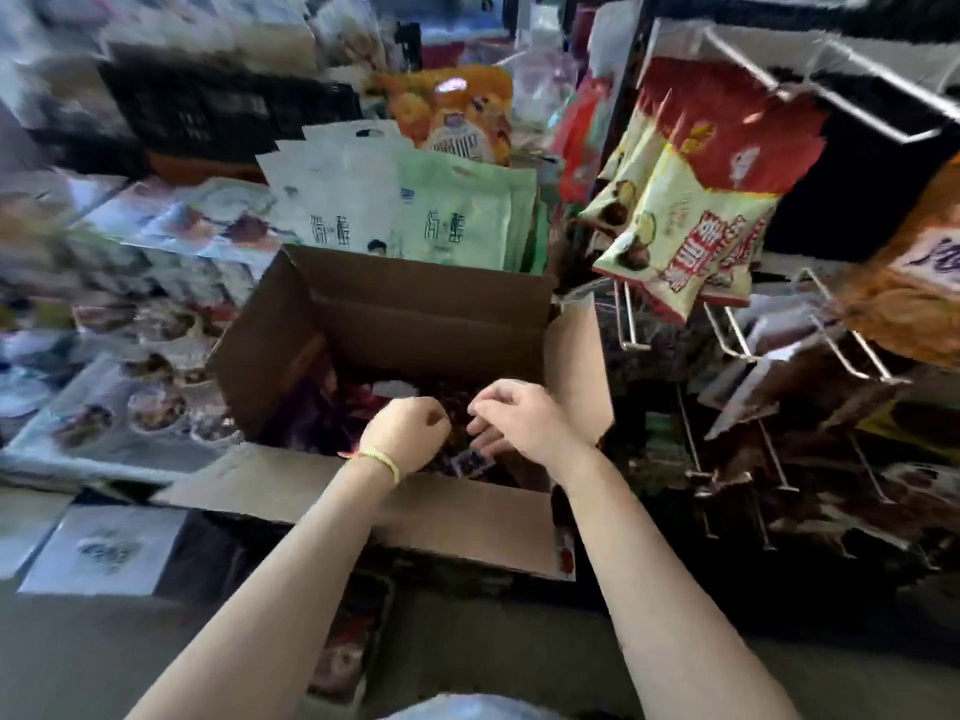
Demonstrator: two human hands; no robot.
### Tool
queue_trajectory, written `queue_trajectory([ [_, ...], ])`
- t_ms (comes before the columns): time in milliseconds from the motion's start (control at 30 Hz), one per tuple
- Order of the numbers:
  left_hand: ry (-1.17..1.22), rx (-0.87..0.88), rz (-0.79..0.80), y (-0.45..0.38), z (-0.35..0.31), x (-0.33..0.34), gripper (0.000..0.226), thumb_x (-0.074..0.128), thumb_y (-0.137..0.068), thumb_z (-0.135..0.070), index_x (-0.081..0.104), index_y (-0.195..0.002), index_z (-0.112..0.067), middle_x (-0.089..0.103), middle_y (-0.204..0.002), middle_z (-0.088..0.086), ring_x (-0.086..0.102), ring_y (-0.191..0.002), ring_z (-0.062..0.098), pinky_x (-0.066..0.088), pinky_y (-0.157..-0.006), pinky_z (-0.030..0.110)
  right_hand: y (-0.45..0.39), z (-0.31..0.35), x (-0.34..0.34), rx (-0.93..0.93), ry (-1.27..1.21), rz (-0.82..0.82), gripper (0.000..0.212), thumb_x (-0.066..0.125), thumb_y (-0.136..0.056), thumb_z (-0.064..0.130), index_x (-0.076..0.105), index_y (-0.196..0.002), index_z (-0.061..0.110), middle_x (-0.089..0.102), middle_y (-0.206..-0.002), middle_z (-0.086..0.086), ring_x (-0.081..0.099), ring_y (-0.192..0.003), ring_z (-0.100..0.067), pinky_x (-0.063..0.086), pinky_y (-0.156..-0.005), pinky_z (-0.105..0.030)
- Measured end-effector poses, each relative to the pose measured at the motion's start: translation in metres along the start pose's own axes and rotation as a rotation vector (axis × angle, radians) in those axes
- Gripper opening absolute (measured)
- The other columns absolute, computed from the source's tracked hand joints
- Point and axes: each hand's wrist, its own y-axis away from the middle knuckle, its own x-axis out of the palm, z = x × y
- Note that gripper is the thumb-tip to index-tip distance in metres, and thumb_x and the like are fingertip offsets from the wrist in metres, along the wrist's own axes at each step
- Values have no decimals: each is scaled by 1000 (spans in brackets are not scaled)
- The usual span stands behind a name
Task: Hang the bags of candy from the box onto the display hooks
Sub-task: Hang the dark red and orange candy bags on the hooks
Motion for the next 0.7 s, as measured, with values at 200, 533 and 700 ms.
queue_trajectory([
  [200, -245, -44, 55, -19, 68, 8, 33, 49, -101, -38, 69, -108, -14, 67, -118, 13, 64, -107, 35, 50, -84, 36, -58, -44, 48, 299, 172, -151, 18, 60, -93, 22, 60, -108, 12, 62, -102, -7, 59, -94, -23, 46, -84, -34],
  [533, -367, 50, 241, -62, 71, 24, 31, 47, -100, -31, 67, -116, -15, 68, -120, 10, 65, -107, 32, 53, -88, 39, -134, -89, 107, 506, 890, 409, 51, 33, -109, 30, 31, -156, 12, 30, -162, -14, 34, -146, -31, 24, -120, -39],
  [700, -373, 122, 184, -62, 75, 26, 29, 45, -100, -28, 69, -108, -14, 69, -112, 10, 66, -100, 32, 47, -75, 35, -141, -107, 101, 608, 953, 421, 50, 29, -108, 21, 29, -155, 2, 31, -160, -20, 36, -144, -32, 30, -117, -36],
])
